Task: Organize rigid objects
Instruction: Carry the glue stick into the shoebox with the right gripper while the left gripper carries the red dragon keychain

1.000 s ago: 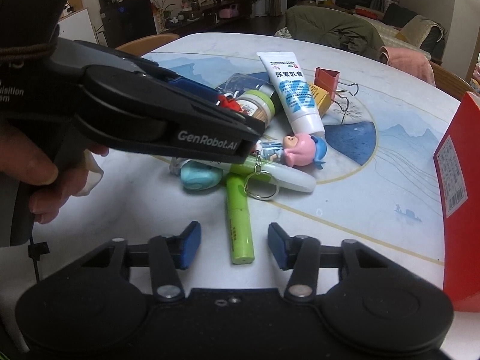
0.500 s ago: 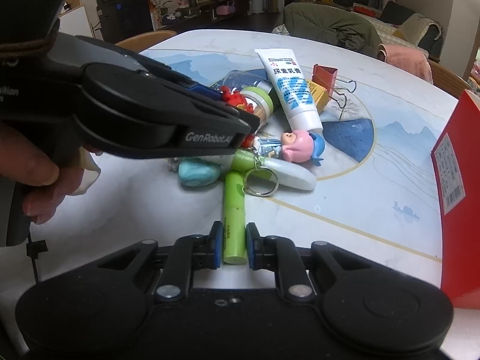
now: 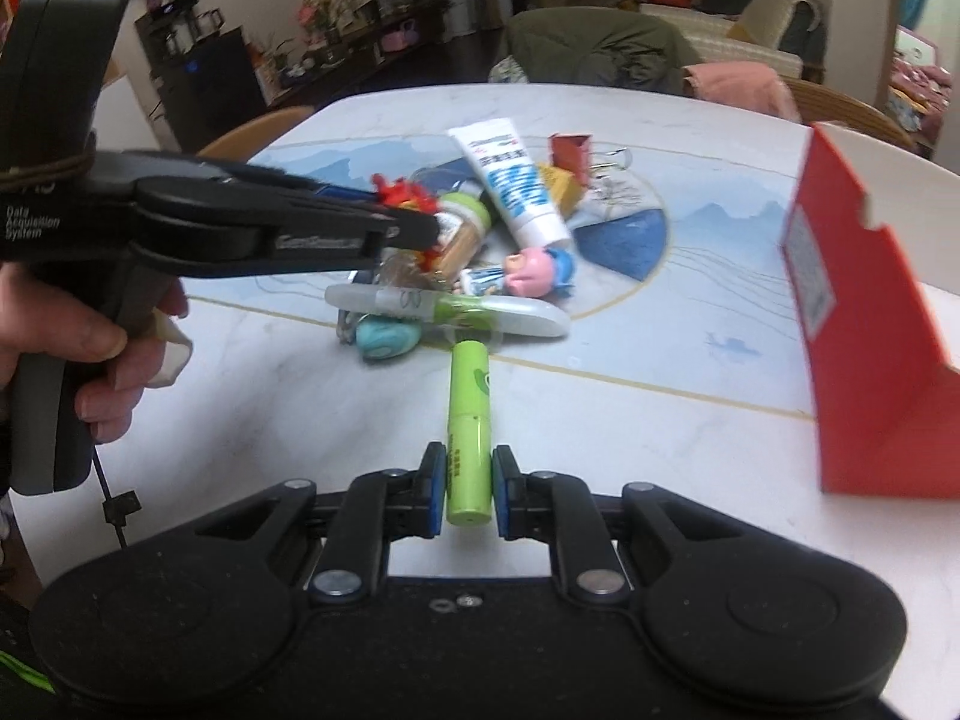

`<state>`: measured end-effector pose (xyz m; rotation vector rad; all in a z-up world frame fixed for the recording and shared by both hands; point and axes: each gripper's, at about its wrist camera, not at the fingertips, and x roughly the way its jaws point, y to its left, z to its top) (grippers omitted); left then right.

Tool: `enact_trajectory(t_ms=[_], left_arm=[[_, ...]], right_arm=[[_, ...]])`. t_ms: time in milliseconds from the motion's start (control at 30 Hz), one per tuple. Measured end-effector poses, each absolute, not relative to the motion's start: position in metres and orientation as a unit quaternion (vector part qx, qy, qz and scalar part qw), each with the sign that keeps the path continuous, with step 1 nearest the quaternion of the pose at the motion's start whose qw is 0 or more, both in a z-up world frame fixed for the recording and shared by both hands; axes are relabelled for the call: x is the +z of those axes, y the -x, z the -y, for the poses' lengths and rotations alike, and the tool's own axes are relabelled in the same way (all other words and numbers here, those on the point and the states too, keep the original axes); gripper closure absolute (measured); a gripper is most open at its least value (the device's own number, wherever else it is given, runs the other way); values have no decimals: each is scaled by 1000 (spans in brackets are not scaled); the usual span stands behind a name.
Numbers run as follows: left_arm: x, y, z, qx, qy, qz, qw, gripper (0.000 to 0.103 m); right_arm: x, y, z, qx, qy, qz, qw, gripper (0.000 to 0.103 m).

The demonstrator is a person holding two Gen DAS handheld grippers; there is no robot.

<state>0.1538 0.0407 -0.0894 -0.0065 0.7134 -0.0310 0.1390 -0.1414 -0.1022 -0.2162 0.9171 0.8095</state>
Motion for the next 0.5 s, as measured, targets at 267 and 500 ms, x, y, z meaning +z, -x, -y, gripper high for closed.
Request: enact_trajectory(t_ms=[267,500], left_arm=[[-59,-134,-32,-47,21,-339,939,82],[-28,-126,-16,-70,16,-325,943,82]], right_arm=[[-66,-126,174,347,77,-418,836,88],[-33,-125,197,319,60,-403,855,88]])
